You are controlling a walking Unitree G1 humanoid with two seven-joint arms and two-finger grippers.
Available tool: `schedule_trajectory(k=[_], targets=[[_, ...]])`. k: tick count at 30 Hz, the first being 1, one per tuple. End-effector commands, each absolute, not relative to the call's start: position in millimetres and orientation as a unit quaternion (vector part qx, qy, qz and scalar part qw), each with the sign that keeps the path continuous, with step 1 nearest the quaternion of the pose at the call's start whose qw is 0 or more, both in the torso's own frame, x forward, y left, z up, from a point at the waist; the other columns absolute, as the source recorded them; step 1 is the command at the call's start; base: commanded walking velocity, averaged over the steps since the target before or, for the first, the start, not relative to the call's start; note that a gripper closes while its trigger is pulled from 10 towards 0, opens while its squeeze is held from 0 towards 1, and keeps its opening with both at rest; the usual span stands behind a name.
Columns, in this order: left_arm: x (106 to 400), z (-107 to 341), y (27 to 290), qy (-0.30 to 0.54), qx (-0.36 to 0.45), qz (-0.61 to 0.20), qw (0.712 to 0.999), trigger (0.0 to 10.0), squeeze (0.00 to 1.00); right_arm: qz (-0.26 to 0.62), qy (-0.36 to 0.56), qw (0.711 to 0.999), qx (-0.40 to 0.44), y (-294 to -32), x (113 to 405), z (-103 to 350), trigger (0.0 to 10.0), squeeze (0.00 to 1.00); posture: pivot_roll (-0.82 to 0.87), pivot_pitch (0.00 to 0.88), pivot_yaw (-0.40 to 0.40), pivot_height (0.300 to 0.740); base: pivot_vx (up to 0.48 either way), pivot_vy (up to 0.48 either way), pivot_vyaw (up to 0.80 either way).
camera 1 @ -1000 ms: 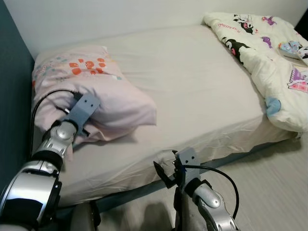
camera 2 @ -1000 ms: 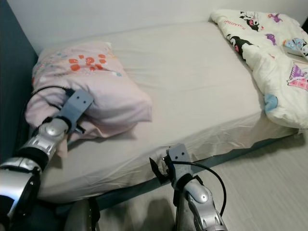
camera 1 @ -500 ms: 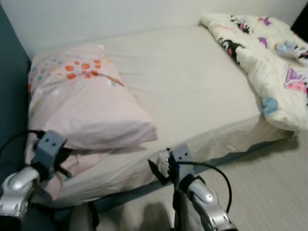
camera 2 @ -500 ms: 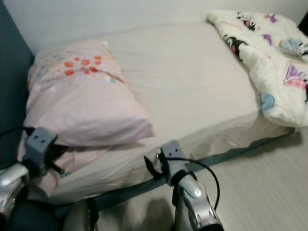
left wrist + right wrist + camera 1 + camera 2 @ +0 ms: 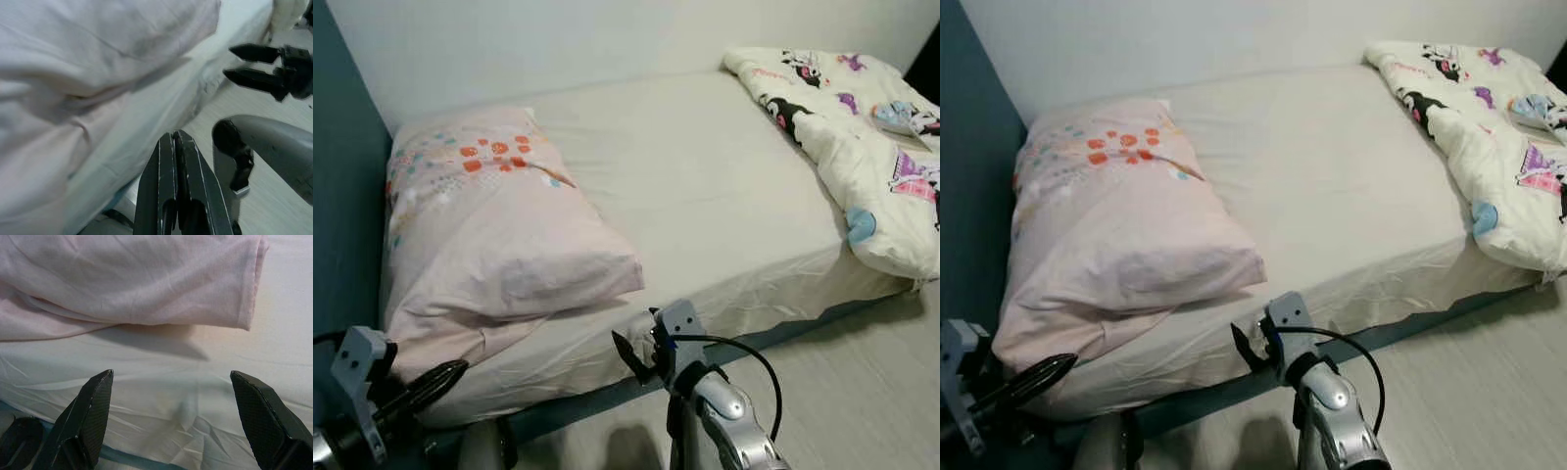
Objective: Clean up the room
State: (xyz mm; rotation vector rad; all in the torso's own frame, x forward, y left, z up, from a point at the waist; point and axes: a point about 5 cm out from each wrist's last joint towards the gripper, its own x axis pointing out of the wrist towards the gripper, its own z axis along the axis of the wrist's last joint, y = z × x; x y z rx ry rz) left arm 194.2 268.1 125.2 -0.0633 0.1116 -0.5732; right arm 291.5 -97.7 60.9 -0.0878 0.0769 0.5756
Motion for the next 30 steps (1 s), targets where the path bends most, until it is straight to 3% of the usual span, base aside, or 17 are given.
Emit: schedule_trajectory(k=[1,2,5,9,11,14,20,30], targets=[[202,118,268,0.063,-0.015,-0.204,0.977,10.0,0.0,0.276,0.054,0.959,-0.042,-99,291,54,10.0,0.0,0.05,0.127,-0.067,0.536,0.0,0.0,0.0],[202,118,268,0.063,-0.015,-0.204,0.977,10.0,0.0,0.276,0.054,0.959,-0.042,-99,291,54,10.0,0.0,0.05,0.127,-0.067,0.536,0.0,0.0,0.0],[217,87,253,0.087,0.027,-0.082,0.992,10.0,0.0,0.26,0.101,0.959,-0.047,-102,293,41,10.0,0.0,0.04,0.112,-0.066,0.536,0.0,0.0,0.0],[219,80,247,0.096,0.028,-0.07,0.993,10.0,0.0,0.257,0.113,0.958,-0.051,-103,293,37,10.0,0.0,0.04,0.11,-0.065,0.536,0.0,0.0,0.0],[222,61,238,0.109,-0.015,0.022,0.994,10.0,0.0,0.246,0.123,0.959,-0.063,-108,291,31,10.0,0.0,0.04,0.101,-0.063,0.536,0.0,0.0,0.0],[221,51,234,0.103,-0.047,0.077,0.991,10.0,0.0,0.241,0.124,0.96,-0.066,-111,289,28,10.0,0.0,0.03,0.095,-0.059,0.536,0.0,0.0,0.0],[214,42,233,0.096,-0.048,0.124,0.986,10.0,0.0,0.236,0.119,0.962,-0.066,-115,289,27,10.0,0.0,0.03,0.087,-0.062,0.536,0.0,0.0,0.0],[217,33,213,0.114,0.003,0.099,0.989,10.0,0.0,0.228,0.118,0.964,-0.063,-120,289,24,10.0,0.0,0.04,0.083,-0.065,0.536,0.0,0.0,0.0]])
